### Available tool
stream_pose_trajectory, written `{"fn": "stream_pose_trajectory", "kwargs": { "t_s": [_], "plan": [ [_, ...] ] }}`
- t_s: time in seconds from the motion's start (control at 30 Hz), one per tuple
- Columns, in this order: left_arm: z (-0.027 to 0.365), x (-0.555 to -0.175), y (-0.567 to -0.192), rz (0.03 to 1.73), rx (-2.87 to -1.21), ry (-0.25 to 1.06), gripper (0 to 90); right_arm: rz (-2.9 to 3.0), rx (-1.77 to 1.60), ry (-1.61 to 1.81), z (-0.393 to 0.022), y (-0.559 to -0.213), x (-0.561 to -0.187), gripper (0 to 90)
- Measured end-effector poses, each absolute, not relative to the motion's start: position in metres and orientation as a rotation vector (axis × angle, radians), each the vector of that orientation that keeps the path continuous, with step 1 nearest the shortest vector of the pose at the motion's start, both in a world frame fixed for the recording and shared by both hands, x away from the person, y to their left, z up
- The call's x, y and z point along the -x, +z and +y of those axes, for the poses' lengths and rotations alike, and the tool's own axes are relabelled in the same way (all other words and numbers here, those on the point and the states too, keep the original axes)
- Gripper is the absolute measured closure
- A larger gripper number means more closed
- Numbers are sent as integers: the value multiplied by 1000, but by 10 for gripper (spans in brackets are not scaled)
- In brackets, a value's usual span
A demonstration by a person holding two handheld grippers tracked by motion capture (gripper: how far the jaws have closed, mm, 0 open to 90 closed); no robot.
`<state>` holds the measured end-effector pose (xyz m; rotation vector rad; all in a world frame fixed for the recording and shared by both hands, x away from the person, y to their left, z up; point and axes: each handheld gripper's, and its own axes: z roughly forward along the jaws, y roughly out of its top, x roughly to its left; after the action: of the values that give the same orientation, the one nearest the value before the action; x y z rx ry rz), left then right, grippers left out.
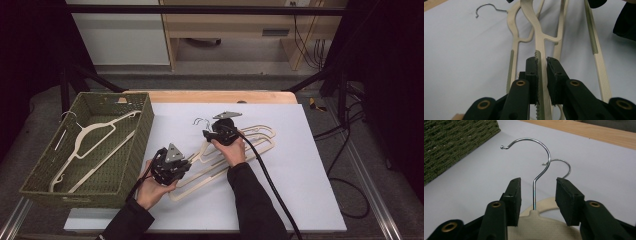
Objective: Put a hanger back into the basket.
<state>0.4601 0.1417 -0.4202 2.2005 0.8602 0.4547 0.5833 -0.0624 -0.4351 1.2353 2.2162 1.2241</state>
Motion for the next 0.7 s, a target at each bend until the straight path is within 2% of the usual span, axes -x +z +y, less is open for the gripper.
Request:
{"fn": "stream_pose_trajectory", "kwargs": {
  "t_s": [0.1,0.13,0.2,0.37,0.7],
  "plan": [
    [142,-460,-421,856,-2205,460,794,2226,-1255,1216,-62,-437,-587,652],
    [142,-460,-421,856,-2205,460,794,2226,-1255,1216,-62,-437,-587,652],
    [142,-460,-421,861,-2202,451,794,2245,-1273,1223,-62,-438,-589,752],
    [142,-459,-423,857,-2205,454,794,2275,-1285,1245,-61,-437,-589,869],
    [143,-458,-427,839,-2211,433,793,2279,-1268,1239,-63,-429,-582,890]
  ]
}}
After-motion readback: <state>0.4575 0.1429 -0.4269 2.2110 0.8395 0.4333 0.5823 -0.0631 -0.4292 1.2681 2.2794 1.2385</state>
